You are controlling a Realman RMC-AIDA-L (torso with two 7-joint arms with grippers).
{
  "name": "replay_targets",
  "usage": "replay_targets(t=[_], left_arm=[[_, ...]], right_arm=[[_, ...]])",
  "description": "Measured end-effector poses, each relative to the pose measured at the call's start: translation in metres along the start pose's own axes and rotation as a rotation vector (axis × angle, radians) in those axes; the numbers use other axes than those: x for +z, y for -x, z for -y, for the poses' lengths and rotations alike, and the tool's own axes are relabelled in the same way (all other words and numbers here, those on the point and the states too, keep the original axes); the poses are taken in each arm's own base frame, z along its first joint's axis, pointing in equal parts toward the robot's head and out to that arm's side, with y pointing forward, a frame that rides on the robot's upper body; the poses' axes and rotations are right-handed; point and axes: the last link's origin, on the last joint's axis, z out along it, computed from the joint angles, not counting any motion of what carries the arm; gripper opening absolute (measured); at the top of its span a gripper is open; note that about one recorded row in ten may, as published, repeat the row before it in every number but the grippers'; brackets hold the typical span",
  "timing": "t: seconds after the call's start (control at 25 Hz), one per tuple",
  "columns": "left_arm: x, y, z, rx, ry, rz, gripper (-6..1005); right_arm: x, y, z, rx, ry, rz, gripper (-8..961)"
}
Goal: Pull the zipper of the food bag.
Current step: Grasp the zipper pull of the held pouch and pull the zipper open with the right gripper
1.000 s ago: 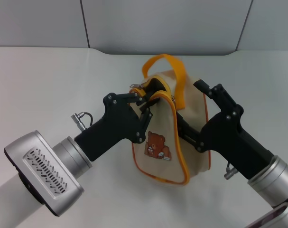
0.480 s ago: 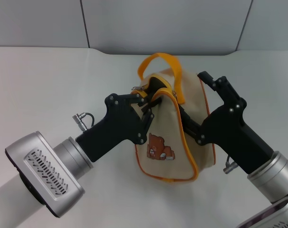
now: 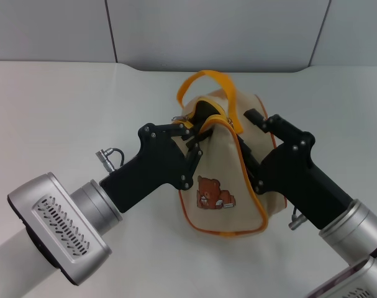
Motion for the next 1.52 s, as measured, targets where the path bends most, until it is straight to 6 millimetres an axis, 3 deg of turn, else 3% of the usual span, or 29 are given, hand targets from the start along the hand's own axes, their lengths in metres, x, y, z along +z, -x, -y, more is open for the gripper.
replay_targets(t=[0.4, 0.64, 0.76, 0.92, 1.32, 1.52], left_arm=[[0.001, -0.001, -0.001, 0.001, 0.005, -0.003, 51], [0.001, -0.001, -0.001, 0.002, 0.006, -0.004, 53], [0.001, 0.0, 0.0, 0.003, 0.004, -0.002, 54], [0.002, 0.0, 0.002, -0.002, -0.002, 0.001, 55], [0.003, 0.003, 0.006, -0.005, -0.018, 0.017, 59], [0.0, 0.004, 0.004, -0.025, -0.024, 0.028, 60]], right_arm=[[0.003, 0.001, 0.0, 0.003, 0.001, 0.002, 201], [0.004, 0.001, 0.0, 0.006, 0.001, 0.004, 2], [-0.001, 0.002, -0.002, 0.014, 0.0, -0.005, 1], [-0.022, 0.004, -0.006, 0.036, -0.021, -0.045, 0], [-0.108, 0.002, -0.028, 0.071, -0.005, -0.292, 0], [-0.117, 0.0, -0.024, 0.079, -0.029, -0.311, -1]])
